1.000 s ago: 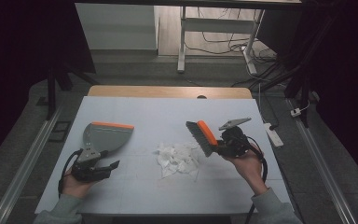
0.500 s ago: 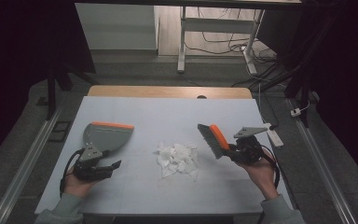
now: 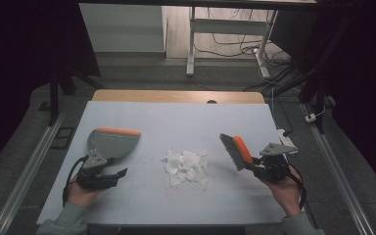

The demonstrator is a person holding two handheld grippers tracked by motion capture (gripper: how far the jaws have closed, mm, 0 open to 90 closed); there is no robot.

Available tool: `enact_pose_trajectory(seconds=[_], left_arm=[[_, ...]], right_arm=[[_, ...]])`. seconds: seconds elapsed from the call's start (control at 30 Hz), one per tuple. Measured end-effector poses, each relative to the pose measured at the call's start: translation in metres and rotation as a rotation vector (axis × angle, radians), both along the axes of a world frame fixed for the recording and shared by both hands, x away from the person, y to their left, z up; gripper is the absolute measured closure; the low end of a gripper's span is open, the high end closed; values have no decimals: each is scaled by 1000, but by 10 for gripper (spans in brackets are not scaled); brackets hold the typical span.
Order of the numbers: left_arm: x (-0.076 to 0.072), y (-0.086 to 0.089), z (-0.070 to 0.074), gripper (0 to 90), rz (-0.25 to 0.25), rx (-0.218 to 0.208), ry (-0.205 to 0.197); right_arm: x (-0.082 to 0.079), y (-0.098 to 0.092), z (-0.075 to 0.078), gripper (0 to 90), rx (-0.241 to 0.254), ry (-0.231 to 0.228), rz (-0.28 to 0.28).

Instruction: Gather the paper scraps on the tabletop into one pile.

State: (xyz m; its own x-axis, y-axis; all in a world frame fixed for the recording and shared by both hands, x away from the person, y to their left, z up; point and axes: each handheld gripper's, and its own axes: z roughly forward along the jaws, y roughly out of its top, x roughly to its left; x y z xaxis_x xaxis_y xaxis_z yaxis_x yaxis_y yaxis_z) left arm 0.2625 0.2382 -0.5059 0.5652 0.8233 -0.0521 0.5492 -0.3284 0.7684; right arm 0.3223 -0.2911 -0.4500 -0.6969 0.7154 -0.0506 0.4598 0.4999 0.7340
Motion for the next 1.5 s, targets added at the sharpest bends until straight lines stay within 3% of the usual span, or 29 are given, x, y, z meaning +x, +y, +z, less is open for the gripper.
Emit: enact_pose_trajectory(seconds=[0.33,0.63,1.5], left_arm=[[-1,-1,0,351,-11,4,-4],[0,-2,0,351,-18,3,-1],[0,-3,-1,350,-23,5,3]], right_arm=[[-6,-18,-14,709,-1,-6,-33],[-8,-11,-21,709,3,-36,-4],[-10,-12,-17,709,24,-70,0]])
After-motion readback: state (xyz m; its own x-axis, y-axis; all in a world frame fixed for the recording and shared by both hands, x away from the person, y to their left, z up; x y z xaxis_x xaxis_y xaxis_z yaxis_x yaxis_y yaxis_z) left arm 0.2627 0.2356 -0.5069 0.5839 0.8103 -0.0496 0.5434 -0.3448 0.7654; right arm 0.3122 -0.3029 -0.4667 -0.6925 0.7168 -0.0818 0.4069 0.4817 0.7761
